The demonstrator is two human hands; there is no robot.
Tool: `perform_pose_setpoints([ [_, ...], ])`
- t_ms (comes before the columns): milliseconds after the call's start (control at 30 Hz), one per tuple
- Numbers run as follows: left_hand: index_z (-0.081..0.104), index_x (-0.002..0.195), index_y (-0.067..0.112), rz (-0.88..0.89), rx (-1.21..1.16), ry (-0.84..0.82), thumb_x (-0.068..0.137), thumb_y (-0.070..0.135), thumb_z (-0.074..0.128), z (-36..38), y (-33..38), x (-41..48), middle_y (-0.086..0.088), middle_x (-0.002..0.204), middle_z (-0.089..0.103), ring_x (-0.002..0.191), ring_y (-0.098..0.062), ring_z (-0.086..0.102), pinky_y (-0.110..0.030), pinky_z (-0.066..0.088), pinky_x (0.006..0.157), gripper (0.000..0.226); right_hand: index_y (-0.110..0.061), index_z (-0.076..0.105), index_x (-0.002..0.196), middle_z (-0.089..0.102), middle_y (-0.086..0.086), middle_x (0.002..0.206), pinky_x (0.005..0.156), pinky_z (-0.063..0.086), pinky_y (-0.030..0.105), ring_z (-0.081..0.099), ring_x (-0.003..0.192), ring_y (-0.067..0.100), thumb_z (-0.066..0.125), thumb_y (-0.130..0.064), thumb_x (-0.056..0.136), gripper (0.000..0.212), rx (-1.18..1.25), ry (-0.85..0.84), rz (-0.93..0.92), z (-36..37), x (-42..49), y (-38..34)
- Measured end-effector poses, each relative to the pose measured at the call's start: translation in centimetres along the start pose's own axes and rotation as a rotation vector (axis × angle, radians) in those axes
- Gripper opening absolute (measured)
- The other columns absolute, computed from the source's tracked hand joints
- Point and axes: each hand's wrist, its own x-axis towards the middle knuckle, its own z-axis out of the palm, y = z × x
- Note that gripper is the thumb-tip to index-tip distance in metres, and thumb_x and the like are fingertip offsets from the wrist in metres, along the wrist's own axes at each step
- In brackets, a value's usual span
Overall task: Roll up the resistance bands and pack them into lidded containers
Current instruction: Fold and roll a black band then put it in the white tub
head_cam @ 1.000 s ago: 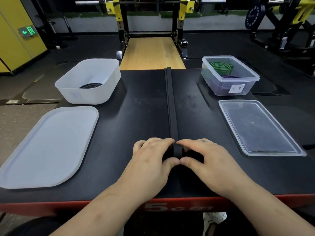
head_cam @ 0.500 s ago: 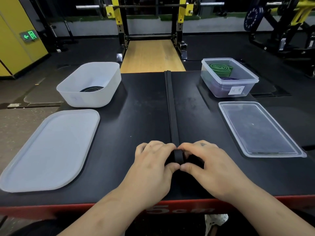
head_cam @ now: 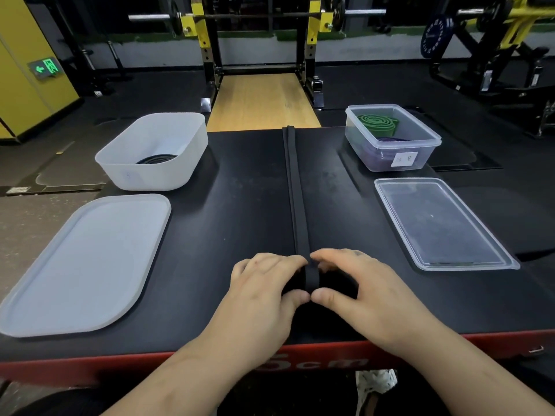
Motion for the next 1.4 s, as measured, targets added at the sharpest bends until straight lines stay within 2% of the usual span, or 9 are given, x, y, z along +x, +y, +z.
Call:
perform_pose_setpoints([
  [233, 0.04, 0.14, 0.048, -0.065, -0.061, -0.027, 0.099, 0.046, 0.057, -0.2, 0.1, 0.3, 0.033, 0.118, 0.037, 0.109, 0.022, 0.018, -0.019, 0.018, 0.105, 0.044, -0.064, 0.049, 0.131, 0.059, -0.031, 0.113, 0.108, 0.04, 0.031, 0.048, 0.125, 0.003, 0.059, -0.055, 0.092, 0.041, 0.039, -0.001, 0.059, 0.3, 0.9, 0.0],
  [333, 0.042, 0.14, 0.047, -0.088, -0.04, -0.025, 0.1, 0.048, 0.053, -0.3, 0.1, 0.8, 0.025, 0.132, 0.045, 0.123, 0.005, 0.026, -0.023, 0.02, 0.11, 0.042, -0.065, 0.048, 0.131, 0.058, -0.034, 0.115, 0.102, 0.037, 0.018, 0.047, 0.125, -0.004, 0.064, -0.057, 0.089, 0.046, 0.046, -0.005, 0.09, 0.2, 0.6, 0.1],
  [433, 0.04, 0.143, 0.046, -0.056, -0.004, -0.036, 0.099, 0.052, 0.051, -0.3, -0.2, 1.0, 0.023, 0.135, 0.047, 0.131, 0.005, 0.026, -0.028, 0.02, 0.116, 0.046, -0.062, 0.053, 0.13, 0.057, -0.037, 0.111, 0.103, 0.036, 0.017, 0.047, 0.122, -0.008, 0.064, -0.051, 0.092, 0.041, 0.039, 0.005, 0.081, 0.1, 1.0, 0.0],
  [600, 0.036, 0.145, 0.046, -0.048, -0.035, -0.044, 0.101, 0.044, 0.054, -0.5, -0.1, 1.2, 0.027, 0.125, 0.037, 0.105, 0.038, 0.002, -0.018, 0.013, 0.103, 0.048, -0.053, 0.046, 0.144, 0.056, -0.033, 0.126, 0.114, 0.034, 0.031, 0.041, 0.129, -0.006, 0.057, -0.052, 0.098, 0.048, -0.035, -0.033, 0.043, 0.3, 1.5, 0.2],
  [767, 0.034, 0.151, 0.044, -0.07, -0.015, -0.041, 0.102, 0.048, 0.05, -0.5, -0.4, 1.9, 0.021, 0.14, 0.043, 0.127, 0.007, 0.018, -0.018, 0.012, 0.108, 0.052, -0.061, 0.038, 0.145, 0.049, -0.031, 0.134, 0.109, 0.037, 0.027, 0.04, 0.136, 0.004, 0.059, -0.057, 0.094, 0.055, -0.043, -0.028, 0.097, 0.4, 1.6, 0.7],
  [900, 0.036, 0.148, 0.044, -0.066, -0.051, -0.048, 0.1, 0.045, 0.056, -0.6, -0.4, 1.9, 0.027, 0.128, 0.04, 0.103, 0.027, 0.01, -0.018, 0.013, 0.105, 0.052, -0.056, 0.04, 0.147, 0.053, -0.032, 0.131, 0.113, 0.037, 0.033, 0.041, 0.135, 0.005, 0.051, -0.059, 0.094, 0.054, -0.058, -0.025, 0.057, 0.5, 2.1, 0.9],
  [933, 0.037, 0.148, 0.043, -0.064, -0.045, -0.047, 0.101, 0.042, 0.056, -0.7, -0.4, 2.0, 0.025, 0.127, 0.041, 0.101, 0.025, 0.012, -0.018, 0.012, 0.105, 0.051, -0.057, 0.037, 0.148, 0.052, -0.032, 0.131, 0.112, 0.036, 0.032, 0.04, 0.135, 0.005, 0.052, -0.06, 0.093, 0.057, -0.059, -0.029, 0.064, 0.6, 2.1, 0.9],
  [1100, 0.044, 0.147, 0.036, -0.037, -0.007, -0.045, 0.102, 0.04, 0.055, -0.3, -1.0, 2.6, 0.017, 0.131, 0.054, 0.127, 0.005, 0.026, -0.024, 0.017, 0.113, 0.047, -0.064, 0.032, 0.144, 0.046, -0.032, 0.125, 0.103, 0.036, 0.026, 0.04, 0.132, 0.008, 0.062, -0.054, 0.094, 0.059, -0.072, -0.042, 0.1, 0.5, 2.2, 0.9],
  [1400, 0.053, 0.139, 0.035, 0.026, -0.033, -0.051, 0.1, 0.045, 0.054, -0.2, -1.4, 2.1, 0.022, 0.122, 0.056, 0.129, 0.003, 0.037, -0.031, 0.022, 0.117, 0.04, -0.057, 0.041, 0.137, 0.05, -0.03, 0.116, 0.101, 0.039, 0.026, 0.045, 0.123, 0.007, 0.053, -0.056, 0.094, 0.045, -0.059, -0.059, 0.023, 0.2, 1.3, 0.3],
])
